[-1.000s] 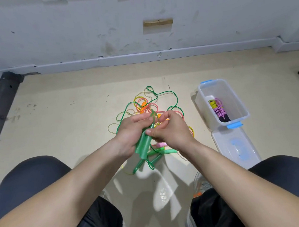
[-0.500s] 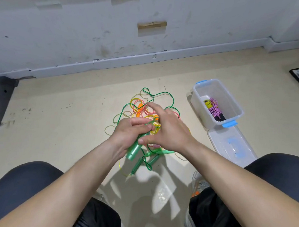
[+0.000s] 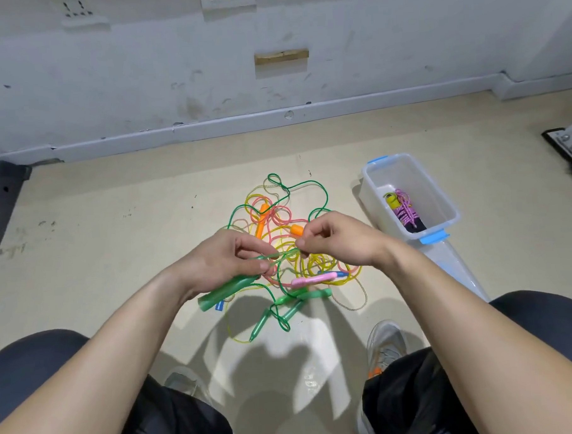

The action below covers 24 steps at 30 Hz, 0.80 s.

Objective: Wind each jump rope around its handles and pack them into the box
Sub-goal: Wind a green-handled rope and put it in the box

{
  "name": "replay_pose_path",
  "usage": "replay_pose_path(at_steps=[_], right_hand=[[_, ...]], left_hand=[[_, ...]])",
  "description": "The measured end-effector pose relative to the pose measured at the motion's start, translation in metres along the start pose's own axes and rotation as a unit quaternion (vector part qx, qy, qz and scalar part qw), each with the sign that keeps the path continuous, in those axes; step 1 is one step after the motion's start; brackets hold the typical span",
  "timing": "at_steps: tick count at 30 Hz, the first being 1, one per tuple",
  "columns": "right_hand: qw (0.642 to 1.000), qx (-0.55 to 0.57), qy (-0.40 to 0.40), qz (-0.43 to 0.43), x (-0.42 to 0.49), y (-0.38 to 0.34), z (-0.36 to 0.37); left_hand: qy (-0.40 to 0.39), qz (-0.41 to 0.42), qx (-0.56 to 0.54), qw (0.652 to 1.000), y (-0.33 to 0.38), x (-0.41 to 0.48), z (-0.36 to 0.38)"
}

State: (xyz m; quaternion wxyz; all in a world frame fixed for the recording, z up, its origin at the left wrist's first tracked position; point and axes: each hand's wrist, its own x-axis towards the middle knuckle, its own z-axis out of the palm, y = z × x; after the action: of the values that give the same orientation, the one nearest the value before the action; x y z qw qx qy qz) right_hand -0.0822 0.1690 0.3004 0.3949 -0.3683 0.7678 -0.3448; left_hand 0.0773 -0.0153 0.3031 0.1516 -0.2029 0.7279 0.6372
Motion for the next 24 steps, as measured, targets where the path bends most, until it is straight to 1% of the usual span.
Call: replay_pose_path(at_steps=[2, 4, 7, 10, 13, 19, 24], right_hand=[[1.000, 0.012, 0.005, 0.001, 0.001, -0.001, 0.003], [0.999, 0.015, 0.024, -0.020, 0.001, -0.005, 0.005], [0.997, 0.019, 0.056, -0.044, -0.001, -0.010, -0.001], [0.997, 0.018, 0.061, -0.051, -0.004, -0.013, -0.004], [0.996, 0.020, 0.056, -0.059, -0.006, -0.016, -0.003], [0.985, 0.116, 0.088, -0.098, -0.012, -0.022, -0.005], [0.976, 0.166, 0.111, -0.089, -0.013, -0.023, -0.007]], left_hand=[[-0.028, 0.008, 0.040, 0.999, -0.003, 0.000, 0.004], [-0.048, 0.015, 0.040, 0.998, -0.003, -0.001, 0.012], [-0.060, 0.019, -0.034, 0.997, 0.001, -0.005, 0.022], [-0.043, 0.018, -0.131, 0.990, 0.004, -0.007, 0.029], [-0.025, 0.021, -0.172, 0.985, 0.000, -0.007, 0.036], [-0.043, 0.024, -0.170, 0.984, -0.004, -0.008, 0.050], [-0.050, 0.031, -0.180, 0.982, 0.003, -0.009, 0.053]])
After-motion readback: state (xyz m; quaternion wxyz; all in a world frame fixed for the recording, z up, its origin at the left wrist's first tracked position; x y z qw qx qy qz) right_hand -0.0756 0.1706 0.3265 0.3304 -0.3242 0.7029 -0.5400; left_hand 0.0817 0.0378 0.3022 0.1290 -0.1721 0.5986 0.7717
